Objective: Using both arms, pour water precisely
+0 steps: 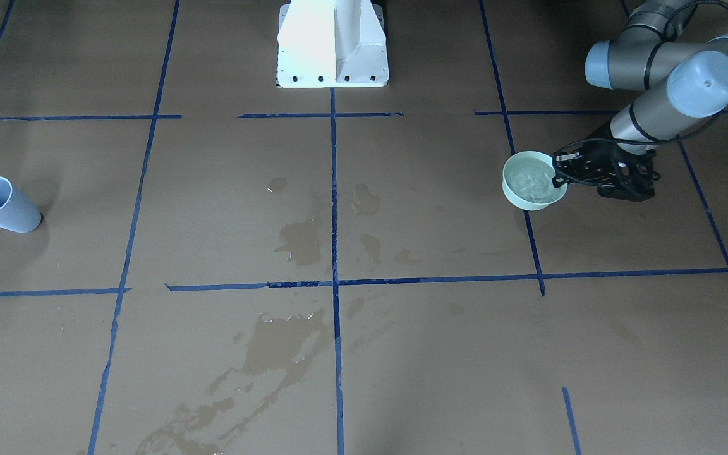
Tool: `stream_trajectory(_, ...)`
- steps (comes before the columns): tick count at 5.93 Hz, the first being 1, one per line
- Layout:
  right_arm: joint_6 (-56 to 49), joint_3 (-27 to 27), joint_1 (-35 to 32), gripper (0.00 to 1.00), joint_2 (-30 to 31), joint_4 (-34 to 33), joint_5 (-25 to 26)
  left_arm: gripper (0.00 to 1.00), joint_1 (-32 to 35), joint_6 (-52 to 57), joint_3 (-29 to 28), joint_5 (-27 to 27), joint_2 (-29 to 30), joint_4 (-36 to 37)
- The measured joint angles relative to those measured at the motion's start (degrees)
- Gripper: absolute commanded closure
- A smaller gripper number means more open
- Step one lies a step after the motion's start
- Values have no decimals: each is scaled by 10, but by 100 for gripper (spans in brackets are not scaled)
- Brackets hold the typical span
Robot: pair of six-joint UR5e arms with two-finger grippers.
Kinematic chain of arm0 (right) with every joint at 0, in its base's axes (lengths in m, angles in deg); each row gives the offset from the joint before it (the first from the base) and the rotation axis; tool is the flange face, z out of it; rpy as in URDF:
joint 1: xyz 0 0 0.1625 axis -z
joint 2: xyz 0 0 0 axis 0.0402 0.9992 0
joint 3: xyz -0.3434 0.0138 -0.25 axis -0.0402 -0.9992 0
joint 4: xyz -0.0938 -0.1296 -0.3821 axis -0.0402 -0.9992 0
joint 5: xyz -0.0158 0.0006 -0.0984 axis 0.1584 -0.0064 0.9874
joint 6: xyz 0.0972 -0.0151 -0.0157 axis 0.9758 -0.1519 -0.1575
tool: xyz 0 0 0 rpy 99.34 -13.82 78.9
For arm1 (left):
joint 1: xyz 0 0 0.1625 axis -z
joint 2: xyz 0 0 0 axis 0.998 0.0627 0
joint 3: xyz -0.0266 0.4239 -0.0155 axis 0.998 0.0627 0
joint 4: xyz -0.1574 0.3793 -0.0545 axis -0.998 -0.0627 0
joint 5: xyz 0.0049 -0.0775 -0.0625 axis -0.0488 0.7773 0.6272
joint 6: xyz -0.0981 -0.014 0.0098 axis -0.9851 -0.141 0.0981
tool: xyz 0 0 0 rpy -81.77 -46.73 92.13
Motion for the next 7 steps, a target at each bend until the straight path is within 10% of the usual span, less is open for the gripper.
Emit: stream_trajectory(7,0,0,0,0,0,0,0,100,62,179,-76,23,-58,-7)
